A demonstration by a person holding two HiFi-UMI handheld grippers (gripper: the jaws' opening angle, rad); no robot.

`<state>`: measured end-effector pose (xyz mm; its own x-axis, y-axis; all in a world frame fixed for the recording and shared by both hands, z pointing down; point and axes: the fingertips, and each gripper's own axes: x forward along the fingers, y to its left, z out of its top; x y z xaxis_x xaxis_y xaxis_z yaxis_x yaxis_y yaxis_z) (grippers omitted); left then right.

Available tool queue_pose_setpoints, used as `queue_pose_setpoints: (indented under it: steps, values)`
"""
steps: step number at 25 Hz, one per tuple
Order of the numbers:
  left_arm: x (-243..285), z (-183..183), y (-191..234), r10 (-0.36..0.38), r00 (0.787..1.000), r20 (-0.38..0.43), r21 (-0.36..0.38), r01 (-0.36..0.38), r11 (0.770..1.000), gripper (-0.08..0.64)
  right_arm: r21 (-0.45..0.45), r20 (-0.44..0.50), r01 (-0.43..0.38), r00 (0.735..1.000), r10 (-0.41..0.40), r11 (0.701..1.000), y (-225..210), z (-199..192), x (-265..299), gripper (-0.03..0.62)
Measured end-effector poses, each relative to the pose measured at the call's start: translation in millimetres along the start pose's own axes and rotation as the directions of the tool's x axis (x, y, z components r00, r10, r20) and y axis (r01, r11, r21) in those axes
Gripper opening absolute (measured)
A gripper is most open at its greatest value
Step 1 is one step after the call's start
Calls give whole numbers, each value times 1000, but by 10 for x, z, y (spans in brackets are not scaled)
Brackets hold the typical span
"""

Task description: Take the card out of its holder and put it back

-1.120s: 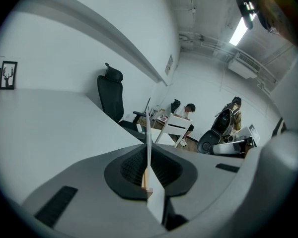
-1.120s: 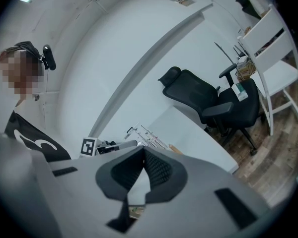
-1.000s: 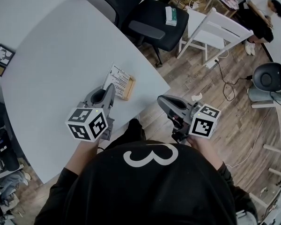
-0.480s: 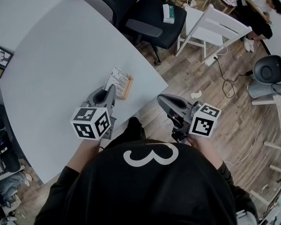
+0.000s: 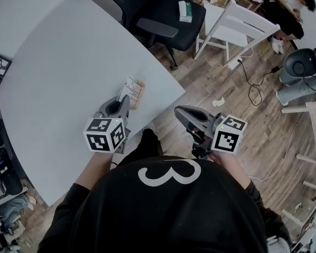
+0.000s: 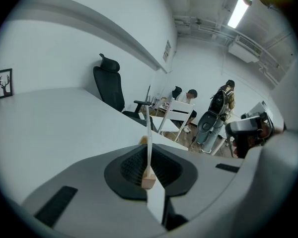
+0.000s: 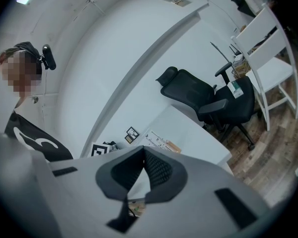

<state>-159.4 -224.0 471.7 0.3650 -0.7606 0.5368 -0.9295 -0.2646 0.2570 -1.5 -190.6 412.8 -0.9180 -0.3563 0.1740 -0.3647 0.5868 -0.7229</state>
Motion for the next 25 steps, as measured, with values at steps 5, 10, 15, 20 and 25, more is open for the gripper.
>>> queue_pose_setpoints:
  steps: [5,10,15,20,25]
  values:
    - [20,-8,8,-10,1000,-3,5,10,1000,26,-1,-3,6,1000,-6,1000,20,-41,-66,9]
    - [26,-122,-14,-31,999,-13,-30,31,999,28,-1,-12,5,1000,-5,1000,61,-139,-134,9]
    - [-87,-124,-26,-2,999,43,-72,6,997,77,-13,-19,4,1000,-4,1000,122,-204,-237,9]
    - [-302,-81,-29,42,995,90,-110,-32,993,105,-28,-24,-10,1000,9,1000,215,-261,-347,9]
    - [-658,-155,-252,19,990,142,-156,3,988,104,-58,-25,-35,999,34,998,388,-405,-529,9]
